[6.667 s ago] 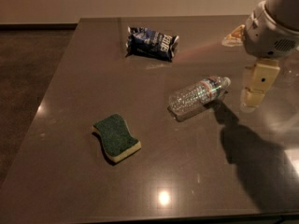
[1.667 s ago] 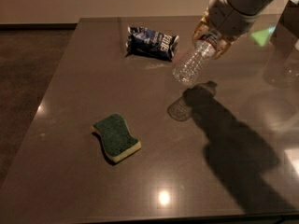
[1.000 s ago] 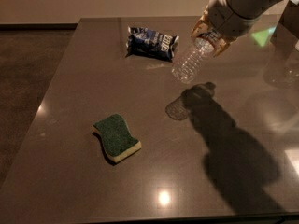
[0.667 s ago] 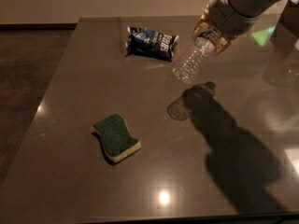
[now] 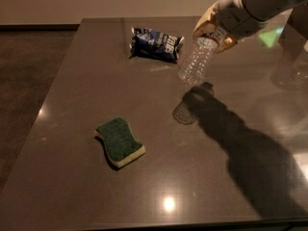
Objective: Place water bottle upright
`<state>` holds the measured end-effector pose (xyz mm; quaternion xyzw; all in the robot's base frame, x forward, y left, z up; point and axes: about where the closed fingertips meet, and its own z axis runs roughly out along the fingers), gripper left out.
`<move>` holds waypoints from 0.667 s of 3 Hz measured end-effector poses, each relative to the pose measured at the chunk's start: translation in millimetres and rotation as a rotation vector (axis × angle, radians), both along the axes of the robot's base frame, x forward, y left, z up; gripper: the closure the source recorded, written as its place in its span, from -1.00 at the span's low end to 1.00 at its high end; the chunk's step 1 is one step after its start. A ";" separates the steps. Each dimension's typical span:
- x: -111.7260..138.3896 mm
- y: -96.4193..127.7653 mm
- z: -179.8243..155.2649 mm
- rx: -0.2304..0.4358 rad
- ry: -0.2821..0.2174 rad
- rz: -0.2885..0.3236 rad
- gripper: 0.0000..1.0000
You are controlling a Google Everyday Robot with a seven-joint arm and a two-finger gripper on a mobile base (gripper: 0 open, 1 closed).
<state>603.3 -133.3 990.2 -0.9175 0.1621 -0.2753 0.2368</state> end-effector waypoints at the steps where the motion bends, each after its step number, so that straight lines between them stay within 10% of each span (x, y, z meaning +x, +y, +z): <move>1: -1.0 6.6 4.2 0.059 -0.073 0.166 1.00; 2: -11.7 12.6 9.3 0.068 -0.182 0.326 1.00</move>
Offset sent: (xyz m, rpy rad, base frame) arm -0.0167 0.0111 0.0079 0.0731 -0.2591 0.4655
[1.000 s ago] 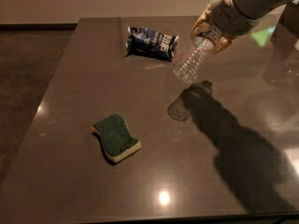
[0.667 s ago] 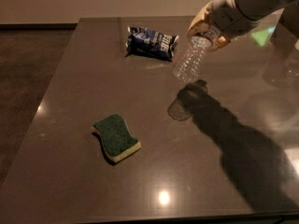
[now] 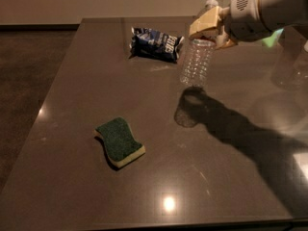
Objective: Place water bottle upright
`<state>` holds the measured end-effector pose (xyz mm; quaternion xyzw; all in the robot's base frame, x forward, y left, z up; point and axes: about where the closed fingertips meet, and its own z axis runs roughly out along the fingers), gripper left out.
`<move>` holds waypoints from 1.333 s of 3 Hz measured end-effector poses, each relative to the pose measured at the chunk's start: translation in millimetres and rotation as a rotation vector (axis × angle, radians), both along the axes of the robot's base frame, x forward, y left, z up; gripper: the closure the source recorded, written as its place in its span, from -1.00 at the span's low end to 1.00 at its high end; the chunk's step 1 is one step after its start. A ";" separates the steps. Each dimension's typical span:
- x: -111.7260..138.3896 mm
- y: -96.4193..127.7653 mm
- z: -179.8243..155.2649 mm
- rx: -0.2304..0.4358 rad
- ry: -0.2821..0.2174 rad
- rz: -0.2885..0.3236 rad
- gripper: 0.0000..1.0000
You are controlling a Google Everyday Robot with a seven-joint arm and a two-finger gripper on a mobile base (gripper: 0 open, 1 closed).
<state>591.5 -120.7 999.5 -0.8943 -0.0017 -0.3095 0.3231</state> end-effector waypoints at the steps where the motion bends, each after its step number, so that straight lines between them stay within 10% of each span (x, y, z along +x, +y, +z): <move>1: -9.5 4.0 -4.9 -0.023 -0.142 0.073 1.00; 4: -8.3 15.3 -16.7 -0.095 -0.572 0.134 1.00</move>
Offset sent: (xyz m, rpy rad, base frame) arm -0.0143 0.0045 -0.0147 -0.1093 -0.5278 0.1236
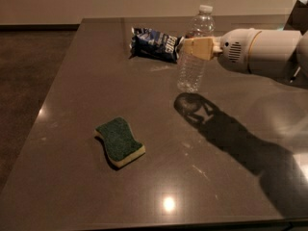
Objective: Place water bottle upright
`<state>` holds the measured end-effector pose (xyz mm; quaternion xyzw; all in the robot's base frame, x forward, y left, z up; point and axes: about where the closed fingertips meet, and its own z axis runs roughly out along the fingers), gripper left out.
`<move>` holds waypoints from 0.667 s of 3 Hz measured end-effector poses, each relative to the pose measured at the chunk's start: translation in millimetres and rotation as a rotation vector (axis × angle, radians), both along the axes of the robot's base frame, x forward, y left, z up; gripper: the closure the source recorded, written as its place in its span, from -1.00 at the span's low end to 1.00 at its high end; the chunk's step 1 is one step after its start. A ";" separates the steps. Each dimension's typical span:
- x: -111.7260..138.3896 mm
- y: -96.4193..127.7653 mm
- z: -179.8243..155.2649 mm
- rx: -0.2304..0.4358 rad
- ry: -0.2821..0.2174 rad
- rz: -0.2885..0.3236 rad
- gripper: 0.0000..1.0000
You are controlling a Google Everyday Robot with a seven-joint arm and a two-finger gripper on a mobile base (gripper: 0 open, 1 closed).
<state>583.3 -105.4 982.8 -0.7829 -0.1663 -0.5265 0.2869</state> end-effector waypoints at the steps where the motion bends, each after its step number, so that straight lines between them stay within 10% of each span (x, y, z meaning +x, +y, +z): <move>1: 4.3 -1.1 1.0 -0.039 -0.116 -0.002 1.00; 2: 7.1 -3.2 1.2 -0.068 -0.185 -0.010 1.00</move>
Offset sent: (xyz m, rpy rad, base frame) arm 0.0104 -0.0110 0.0003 -0.1000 -0.2618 -0.0264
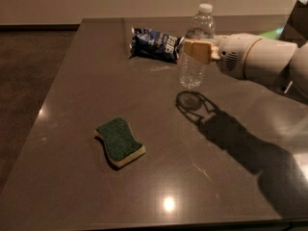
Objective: Place water bottle upright
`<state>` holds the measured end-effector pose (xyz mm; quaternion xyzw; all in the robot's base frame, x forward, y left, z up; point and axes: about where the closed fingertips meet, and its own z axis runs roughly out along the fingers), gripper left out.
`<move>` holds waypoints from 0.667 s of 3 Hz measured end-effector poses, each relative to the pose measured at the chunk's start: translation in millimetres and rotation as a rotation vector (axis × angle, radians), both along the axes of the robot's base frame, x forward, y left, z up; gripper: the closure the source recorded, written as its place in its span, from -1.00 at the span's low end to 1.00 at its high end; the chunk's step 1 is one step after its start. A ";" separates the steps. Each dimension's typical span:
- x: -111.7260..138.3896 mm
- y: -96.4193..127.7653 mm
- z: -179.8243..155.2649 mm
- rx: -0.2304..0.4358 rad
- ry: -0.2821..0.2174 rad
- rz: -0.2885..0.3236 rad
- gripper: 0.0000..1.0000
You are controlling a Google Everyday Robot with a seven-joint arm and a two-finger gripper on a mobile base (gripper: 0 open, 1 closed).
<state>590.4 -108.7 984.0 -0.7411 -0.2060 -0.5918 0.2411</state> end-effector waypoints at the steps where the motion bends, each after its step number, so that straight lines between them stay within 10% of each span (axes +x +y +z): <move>1: 6.7 -1.5 -10.4 -0.044 -0.063 -0.010 1.00; 2: 15.8 -3.1 -24.8 -0.087 -0.078 -0.018 1.00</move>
Offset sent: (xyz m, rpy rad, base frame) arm 0.0216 -0.0102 -0.0375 -0.1192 -0.0942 -0.0309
